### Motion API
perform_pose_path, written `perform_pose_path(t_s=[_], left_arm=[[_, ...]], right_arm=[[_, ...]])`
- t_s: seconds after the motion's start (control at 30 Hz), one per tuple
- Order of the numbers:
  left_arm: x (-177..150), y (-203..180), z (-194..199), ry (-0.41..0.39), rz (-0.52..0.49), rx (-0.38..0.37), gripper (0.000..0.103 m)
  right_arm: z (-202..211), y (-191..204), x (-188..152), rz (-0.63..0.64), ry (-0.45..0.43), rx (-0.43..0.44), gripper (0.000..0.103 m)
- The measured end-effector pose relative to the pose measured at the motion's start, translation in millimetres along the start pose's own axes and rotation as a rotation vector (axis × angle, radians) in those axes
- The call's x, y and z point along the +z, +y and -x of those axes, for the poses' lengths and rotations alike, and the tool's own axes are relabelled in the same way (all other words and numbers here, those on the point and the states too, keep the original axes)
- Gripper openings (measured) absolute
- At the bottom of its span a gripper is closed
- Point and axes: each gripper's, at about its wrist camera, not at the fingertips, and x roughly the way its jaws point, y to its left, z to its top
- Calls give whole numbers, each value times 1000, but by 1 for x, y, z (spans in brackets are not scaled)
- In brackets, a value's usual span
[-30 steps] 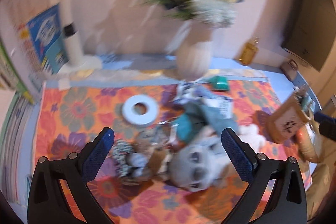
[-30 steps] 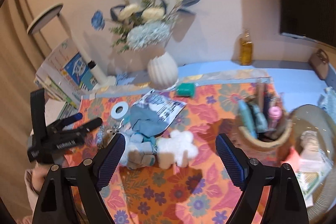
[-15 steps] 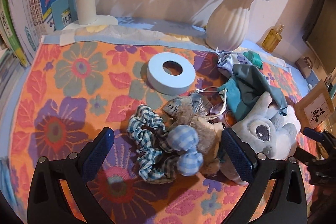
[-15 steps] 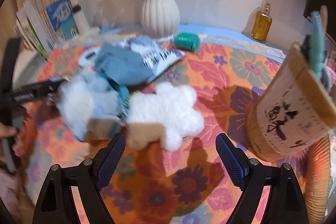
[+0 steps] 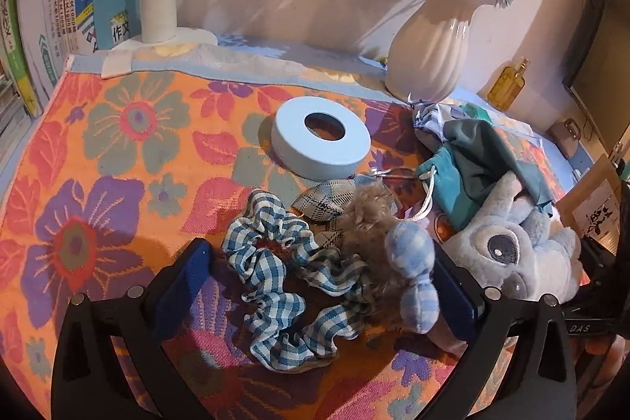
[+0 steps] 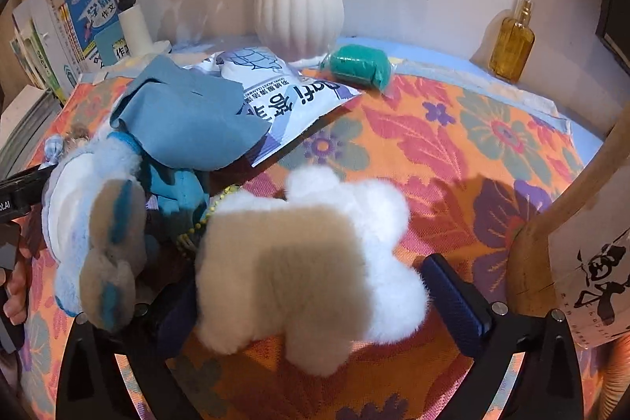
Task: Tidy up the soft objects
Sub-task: 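Grasp the gingham scrunchie and small plush with the left tool while the right grasps the white fluffy plush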
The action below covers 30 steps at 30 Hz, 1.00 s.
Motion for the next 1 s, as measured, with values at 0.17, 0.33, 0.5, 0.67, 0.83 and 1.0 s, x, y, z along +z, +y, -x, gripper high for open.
perform_pose_path(t_s=[0.17,0.33,0.5,0.67,0.83,1.0], left_arm=[[0,-1,3,-23,-12,-19,65],[0,-10,6,-42,-46,-59,43],[-1,28,9,-94,170,-233,43],[-6,49,14,-158,293,-288,43],[-3,41,7,-125,271,-239,43],[-3,45,4,-105,287,-220,44]], right_arm=[[2,0,0,-9,-24,-1,87],[8,-4,-1,-37,-50,-8,72],[10,-10,-1,-69,-58,-20,72],[15,-20,-5,-126,-75,-17,72],[20,-28,-10,-181,-89,39,72],[26,-33,-18,-228,-104,96,72]])
